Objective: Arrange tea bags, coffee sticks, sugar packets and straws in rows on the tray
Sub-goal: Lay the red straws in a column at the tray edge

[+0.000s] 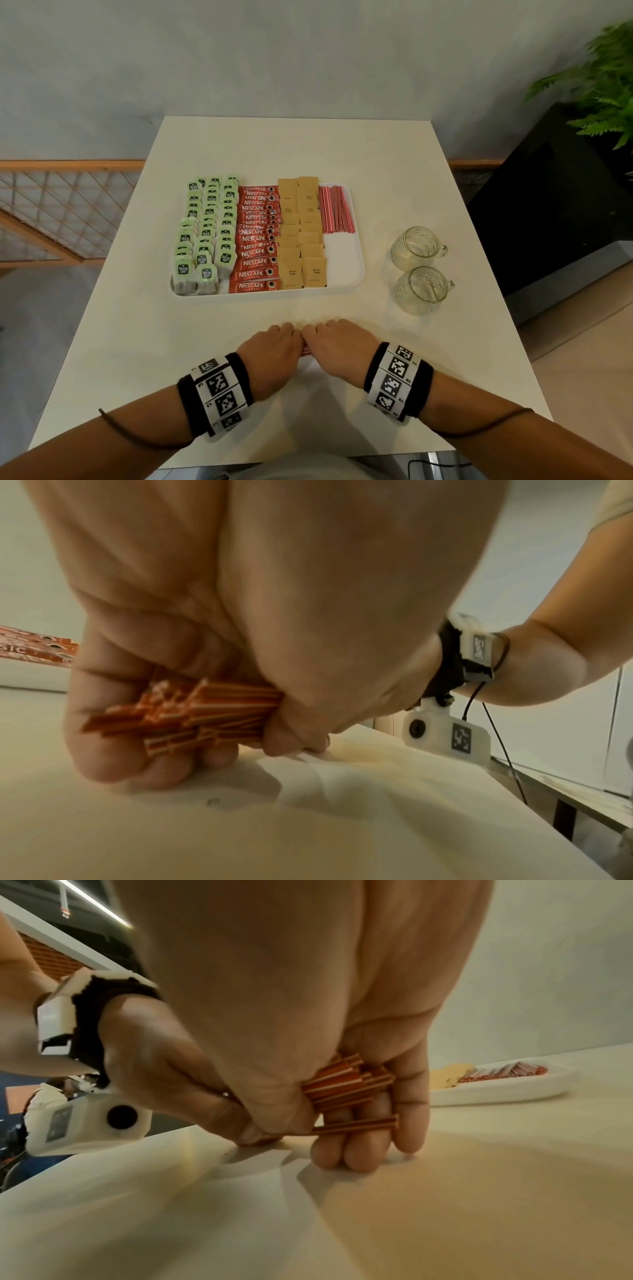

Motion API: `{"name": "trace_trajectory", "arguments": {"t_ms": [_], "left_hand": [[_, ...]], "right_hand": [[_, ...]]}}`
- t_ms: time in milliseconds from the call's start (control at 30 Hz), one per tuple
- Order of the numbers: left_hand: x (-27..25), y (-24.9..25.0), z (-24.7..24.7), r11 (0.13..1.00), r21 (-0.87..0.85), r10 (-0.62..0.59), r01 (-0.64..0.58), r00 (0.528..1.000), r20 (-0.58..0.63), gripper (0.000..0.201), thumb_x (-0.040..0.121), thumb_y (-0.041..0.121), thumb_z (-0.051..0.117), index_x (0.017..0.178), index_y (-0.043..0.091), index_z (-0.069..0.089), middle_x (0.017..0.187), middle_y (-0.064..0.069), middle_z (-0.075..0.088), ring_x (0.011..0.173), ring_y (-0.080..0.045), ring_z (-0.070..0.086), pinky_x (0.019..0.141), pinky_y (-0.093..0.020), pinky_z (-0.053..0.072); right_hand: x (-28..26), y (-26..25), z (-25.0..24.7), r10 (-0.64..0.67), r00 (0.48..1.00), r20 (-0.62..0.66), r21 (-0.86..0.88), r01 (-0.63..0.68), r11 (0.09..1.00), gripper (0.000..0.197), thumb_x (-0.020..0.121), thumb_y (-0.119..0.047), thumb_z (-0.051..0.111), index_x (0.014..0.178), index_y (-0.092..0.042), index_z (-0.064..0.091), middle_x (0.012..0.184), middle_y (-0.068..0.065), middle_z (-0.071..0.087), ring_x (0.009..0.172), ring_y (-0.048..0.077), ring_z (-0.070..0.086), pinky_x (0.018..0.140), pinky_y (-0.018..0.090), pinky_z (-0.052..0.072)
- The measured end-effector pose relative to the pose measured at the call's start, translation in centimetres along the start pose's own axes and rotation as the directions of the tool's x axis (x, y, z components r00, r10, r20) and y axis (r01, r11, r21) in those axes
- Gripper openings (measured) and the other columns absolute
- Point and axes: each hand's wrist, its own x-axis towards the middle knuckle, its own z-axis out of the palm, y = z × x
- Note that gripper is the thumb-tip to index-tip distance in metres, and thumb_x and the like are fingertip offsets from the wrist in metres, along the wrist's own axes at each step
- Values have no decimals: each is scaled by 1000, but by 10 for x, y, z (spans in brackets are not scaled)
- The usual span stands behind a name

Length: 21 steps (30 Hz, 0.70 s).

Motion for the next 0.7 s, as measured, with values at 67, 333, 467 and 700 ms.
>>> {"name": "trace_trajectory", "arguments": {"t_ms": [67, 333, 467, 700], "left_hand": [[2, -3, -1, 1000, 22, 9, -9, 1000, 2, 28, 104, 19, 26, 122, 12, 48, 112, -8, 56, 79, -20, 44, 76, -33, 44], [9, -11, -11, 999, -39, 17, -17, 1000, 7, 26, 105, 26, 32, 124, 11, 43, 98, -7, 65, 70, -22, 55, 68, -34, 48], [13, -17, -22, 997, -69, 35, -40, 997, -62, 33, 105, 41, 34, 118, 13, 48, 97, -6, 64, 71, -20, 53, 68, -34, 47], [20, -30, -57, 942, -304, 44, -141, 951, -306, 33, 104, 39, 42, 73, 27, 44, 63, 10, 49, 50, -6, 43, 51, -19, 28]], "right_hand": [[1, 3, -2, -3, 999, 43, 33, 1, 999, 20, 91, -14, 41, 86, -10, 59, 70, 6, 62, 53, 26, 59, 50, 31, 30], [14, 16, -23, 56, 974, 222, 168, -95, 981, 37, 103, -46, 49, 115, -11, 54, 107, 11, 64, 95, 32, 63, 68, 38, 39], [16, 31, -37, 53, 981, 185, 311, -110, 944, 40, 94, -53, 60, 113, -19, 59, 105, 2, 67, 96, 23, 62, 80, 39, 48], [20, 49, -73, 155, 979, -132, 653, -32, 757, 24, 93, -48, 63, 99, -26, 71, 88, -15, 66, 79, 3, 59, 70, 26, 50]]}}
